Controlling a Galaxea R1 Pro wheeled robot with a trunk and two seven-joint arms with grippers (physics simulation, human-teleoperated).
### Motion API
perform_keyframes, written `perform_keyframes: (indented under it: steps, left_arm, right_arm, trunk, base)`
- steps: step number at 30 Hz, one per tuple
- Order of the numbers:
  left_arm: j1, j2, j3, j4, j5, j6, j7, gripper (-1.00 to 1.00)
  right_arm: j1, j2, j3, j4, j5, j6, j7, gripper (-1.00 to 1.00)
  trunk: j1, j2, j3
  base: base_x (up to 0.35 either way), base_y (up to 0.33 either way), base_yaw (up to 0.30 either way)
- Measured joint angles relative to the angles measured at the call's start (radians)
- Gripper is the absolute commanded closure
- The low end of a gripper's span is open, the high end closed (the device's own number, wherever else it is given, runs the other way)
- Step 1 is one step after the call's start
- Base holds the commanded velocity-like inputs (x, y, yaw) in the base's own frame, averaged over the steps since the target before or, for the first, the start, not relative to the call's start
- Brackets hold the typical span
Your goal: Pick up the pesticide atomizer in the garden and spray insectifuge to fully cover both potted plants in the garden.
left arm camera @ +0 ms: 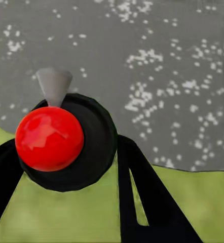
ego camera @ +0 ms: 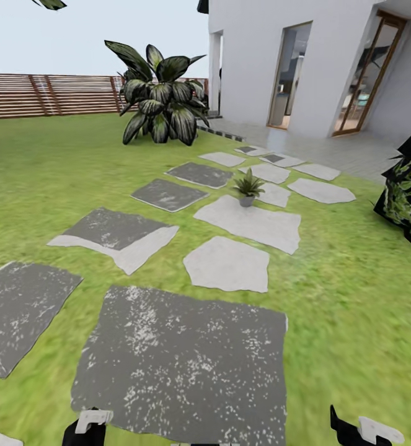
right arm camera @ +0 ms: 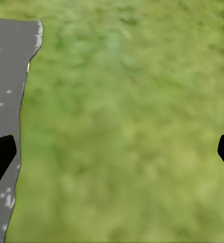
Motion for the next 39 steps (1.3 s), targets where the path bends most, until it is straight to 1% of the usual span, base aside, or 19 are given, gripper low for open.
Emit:
perform_keyframes:
  steps: [8, 12, 15, 16, 20, 23, 27, 32, 39]
  left_arm:
    - [0.0, 0.0, 0.0, 0.0, 0.0, -0.001, 0.0, 1.0]
    - [0.0, 0.0, 0.0, 0.001, 0.0, -0.001, 0.0, 1.0]
    - [0.0, 0.0, 0.0, 0.003, 0.0, -0.001, 0.0, 1.0]
    - [0.001, 0.0, 0.0, 0.003, 0.0, -0.001, 0.0, 1.0]
    - [0.0, -0.001, 0.0, 0.003, 0.0, -0.001, 0.0, 1.0]
    - [0.0, -0.001, 0.0, 0.003, 0.0, -0.001, 0.0, 1.0]
    - [0.0, -0.001, 0.0, 0.003, 0.0, -0.002, 0.0, 1.0]
    - [0.001, -0.001, 0.0, 0.003, 0.0, -0.002, 0.0, 1.0]
    - [0.0, 0.0, 0.0, 0.002, 0.0, -0.002, 0.0, 1.0]
  right_arm:
    - [0.0, 0.0, 0.001, 0.008, 0.0, 0.0, -0.001, -1.0]
    - [0.0, -0.004, -0.001, 0.087, 0.001, -0.005, -0.001, -1.0]
    - [0.0, -0.005, 0.0, 0.116, 0.002, -0.012, -0.001, -1.0]
    - [0.002, -0.005, 0.0, 0.124, 0.002, -0.022, -0.002, -1.0]
    - [0.017, -0.006, 0.0, 0.197, 0.004, -0.139, -0.002, -1.0]
    - [0.021, -0.006, 0.0, 0.227, 0.004, -0.183, -0.002, -1.0]
    - [0.022, -0.006, 0.0, 0.267, 0.003, -0.193, -0.003, -1.0]
    - [0.022, -0.004, 0.001, 0.36, 0.004, -0.195, -0.004, -1.0]
    - [0.022, -0.001, 0.0, 0.375, 0.004, -0.193, -0.004, -1.0]
  trunk:
    - [0.0, 0.0, 0.001]
    - [0.0, 0.0, 0.001]
    - [0.0, 0.0, 0.001]
    - [0.0, 0.0, 0.002]
    - [0.0, 0.0, 0.003]
    - [0.0, 0.0, 0.005]
    - [0.0, 0.0, 0.005]
    - [0.0, 0.0, 0.005]
    - [0.0, 0.0, 0.005]
  base:
    - [0.335, 0.006, -0.299]
    - [0.337, 0.0, -0.299]
    - [0.337, 0.0, -0.299]
    - [0.337, 0.0, -0.299]
    - [0.337, 0.0, -0.299]
    - [0.337, 0.0, -0.261]
    - [0.337, 0.0, -0.067]
    - [0.337, 0.0, -0.008]
    - [0.337, 0.0, 0.0]
